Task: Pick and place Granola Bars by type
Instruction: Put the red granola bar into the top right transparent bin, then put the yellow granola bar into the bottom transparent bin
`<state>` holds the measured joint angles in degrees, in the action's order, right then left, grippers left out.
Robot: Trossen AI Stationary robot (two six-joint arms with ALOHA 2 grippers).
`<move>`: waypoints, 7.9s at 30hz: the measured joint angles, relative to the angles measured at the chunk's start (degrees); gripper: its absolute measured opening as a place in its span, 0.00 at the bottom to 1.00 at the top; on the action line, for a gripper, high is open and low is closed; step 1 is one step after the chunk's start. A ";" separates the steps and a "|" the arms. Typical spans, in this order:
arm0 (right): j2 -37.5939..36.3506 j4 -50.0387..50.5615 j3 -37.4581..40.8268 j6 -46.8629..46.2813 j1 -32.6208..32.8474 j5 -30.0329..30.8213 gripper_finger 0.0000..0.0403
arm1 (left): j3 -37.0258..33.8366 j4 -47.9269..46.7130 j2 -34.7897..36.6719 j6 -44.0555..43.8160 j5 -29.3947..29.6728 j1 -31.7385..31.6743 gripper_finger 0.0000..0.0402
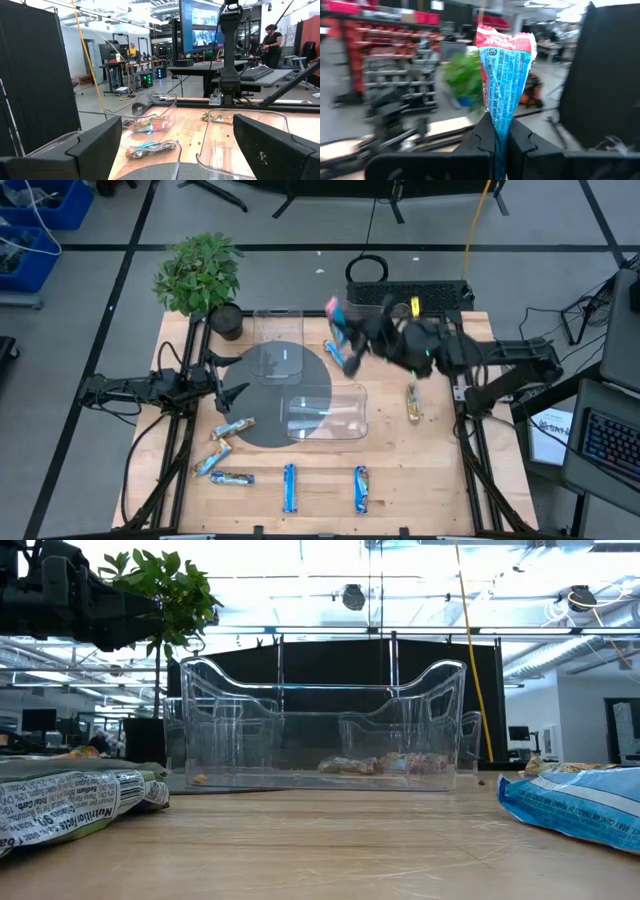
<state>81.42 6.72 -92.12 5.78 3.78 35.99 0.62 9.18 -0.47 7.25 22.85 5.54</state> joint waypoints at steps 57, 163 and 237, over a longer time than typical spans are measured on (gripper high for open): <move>32.18 44.35 -6.27 -33.57 -35.94 -12.03 0.01 | -0.01 -0.03 0.00 0.00 -0.26 0.02 0.94; -2.35 24.61 -4.94 0.41 -31.29 -43.20 0.38 | 0.00 -0.05 0.00 0.00 -0.28 0.00 0.94; -22.27 43.66 55.82 68.51 -2.51 -36.20 0.65 | 0.00 -0.05 0.00 0.00 -0.28 0.02 0.94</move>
<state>59.16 50.38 -36.30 74.28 1.27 -0.21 0.62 9.13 -0.47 7.25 22.57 5.56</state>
